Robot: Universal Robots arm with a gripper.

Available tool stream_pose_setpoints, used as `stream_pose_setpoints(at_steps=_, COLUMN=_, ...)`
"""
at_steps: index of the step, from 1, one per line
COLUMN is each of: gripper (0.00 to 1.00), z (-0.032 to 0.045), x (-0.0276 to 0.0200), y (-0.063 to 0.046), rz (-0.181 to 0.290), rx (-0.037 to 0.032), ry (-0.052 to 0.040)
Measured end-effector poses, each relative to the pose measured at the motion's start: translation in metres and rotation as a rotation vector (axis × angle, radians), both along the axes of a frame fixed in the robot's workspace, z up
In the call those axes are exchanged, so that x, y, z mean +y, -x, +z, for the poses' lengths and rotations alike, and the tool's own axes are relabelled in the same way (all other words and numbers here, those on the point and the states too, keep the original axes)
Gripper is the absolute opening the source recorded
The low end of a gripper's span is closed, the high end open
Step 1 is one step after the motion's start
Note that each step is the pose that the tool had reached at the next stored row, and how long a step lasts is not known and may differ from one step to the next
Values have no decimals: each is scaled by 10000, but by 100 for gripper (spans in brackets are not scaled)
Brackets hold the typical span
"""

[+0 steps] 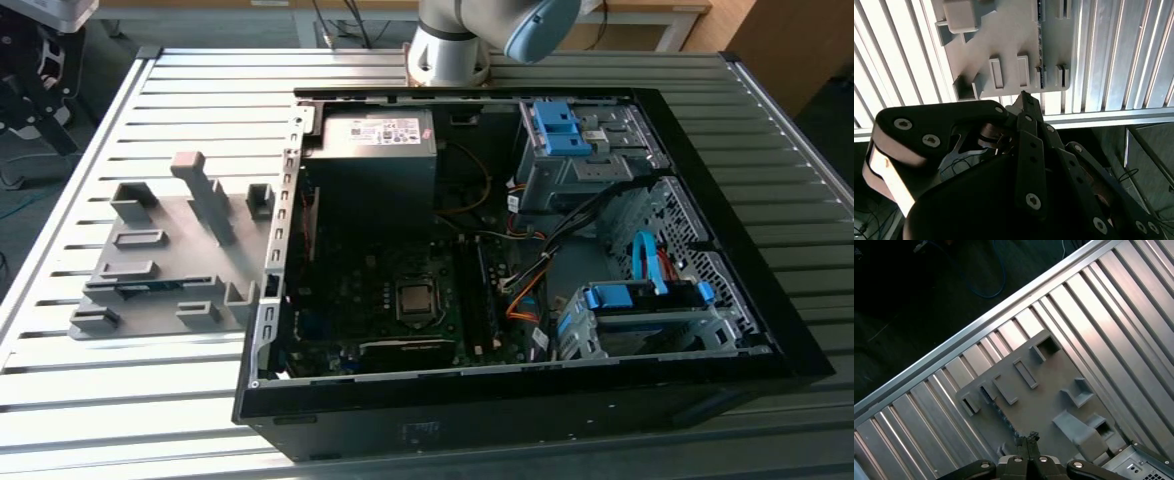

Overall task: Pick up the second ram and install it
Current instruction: 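Pick up the second ram and move it above second insertion slot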

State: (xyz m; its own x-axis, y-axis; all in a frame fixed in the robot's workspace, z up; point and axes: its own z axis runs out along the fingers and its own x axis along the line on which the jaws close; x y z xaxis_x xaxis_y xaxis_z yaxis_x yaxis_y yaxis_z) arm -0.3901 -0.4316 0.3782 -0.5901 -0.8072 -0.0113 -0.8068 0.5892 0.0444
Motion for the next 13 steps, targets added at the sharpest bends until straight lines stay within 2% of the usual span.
stream_pose_setpoints(at_steps=13, gripper=11, z=0, x=0, y=0, rz=381, rx=1, ry=0)
